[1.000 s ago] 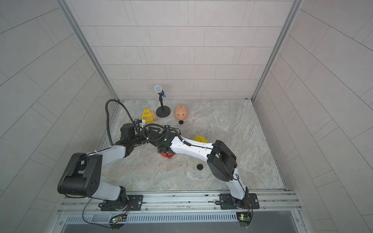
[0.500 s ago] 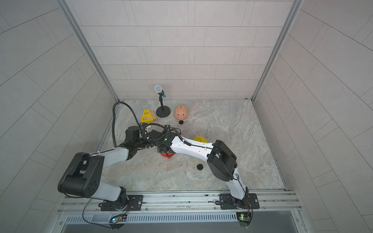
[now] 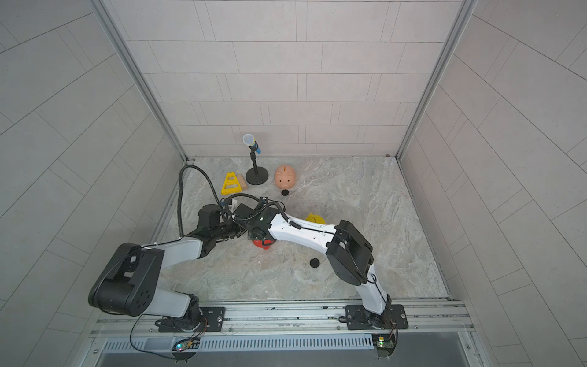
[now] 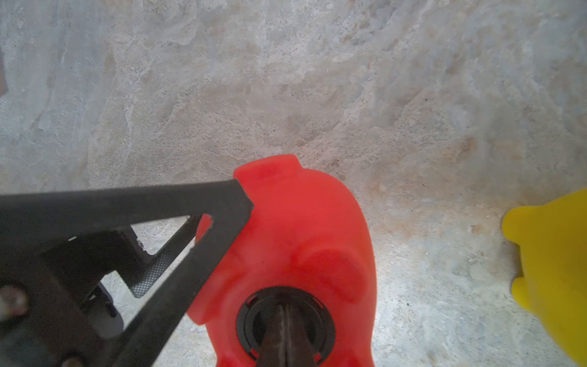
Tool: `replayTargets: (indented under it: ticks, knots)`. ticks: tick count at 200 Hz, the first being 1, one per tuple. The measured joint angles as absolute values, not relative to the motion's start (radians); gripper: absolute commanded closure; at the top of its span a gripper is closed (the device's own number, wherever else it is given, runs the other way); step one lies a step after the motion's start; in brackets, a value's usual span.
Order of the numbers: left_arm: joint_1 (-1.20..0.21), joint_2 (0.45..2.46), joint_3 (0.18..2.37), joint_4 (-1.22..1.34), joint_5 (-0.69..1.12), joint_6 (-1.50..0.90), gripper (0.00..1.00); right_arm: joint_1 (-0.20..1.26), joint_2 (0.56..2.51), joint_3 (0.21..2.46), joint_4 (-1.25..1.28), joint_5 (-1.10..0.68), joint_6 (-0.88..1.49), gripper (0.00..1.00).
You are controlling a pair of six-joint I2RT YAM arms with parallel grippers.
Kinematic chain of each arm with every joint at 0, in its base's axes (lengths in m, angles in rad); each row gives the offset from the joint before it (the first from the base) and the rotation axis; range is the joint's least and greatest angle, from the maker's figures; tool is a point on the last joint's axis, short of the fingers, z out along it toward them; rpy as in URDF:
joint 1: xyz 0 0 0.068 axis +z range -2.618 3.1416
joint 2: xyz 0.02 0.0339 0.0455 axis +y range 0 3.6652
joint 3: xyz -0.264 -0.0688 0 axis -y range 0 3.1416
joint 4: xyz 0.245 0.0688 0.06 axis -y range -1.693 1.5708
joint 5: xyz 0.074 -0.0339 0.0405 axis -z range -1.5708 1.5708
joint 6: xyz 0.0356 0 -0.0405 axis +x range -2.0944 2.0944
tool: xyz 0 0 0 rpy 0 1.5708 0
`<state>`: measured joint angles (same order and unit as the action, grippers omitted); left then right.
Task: Close piggy banks
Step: Hold the piggy bank at the center of the board.
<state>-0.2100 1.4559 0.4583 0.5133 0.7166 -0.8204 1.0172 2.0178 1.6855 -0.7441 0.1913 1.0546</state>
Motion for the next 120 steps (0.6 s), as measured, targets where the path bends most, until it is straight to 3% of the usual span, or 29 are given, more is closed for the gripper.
replayTargets:
  ticks: [59, 120]
  knots:
    - [-0.210, 1.466, 0.456, 0.537, 0.710, -0.826, 0.34, 1.013, 2.017, 1.686, -0.744, 0.179, 1.055, 1.00]
    - [-0.211, 1.461, 0.421, 0.598, 0.720, -0.842, 0.25, 1.008, 2.017, 1.686, -0.744, 0.165, 1.055, 1.00]
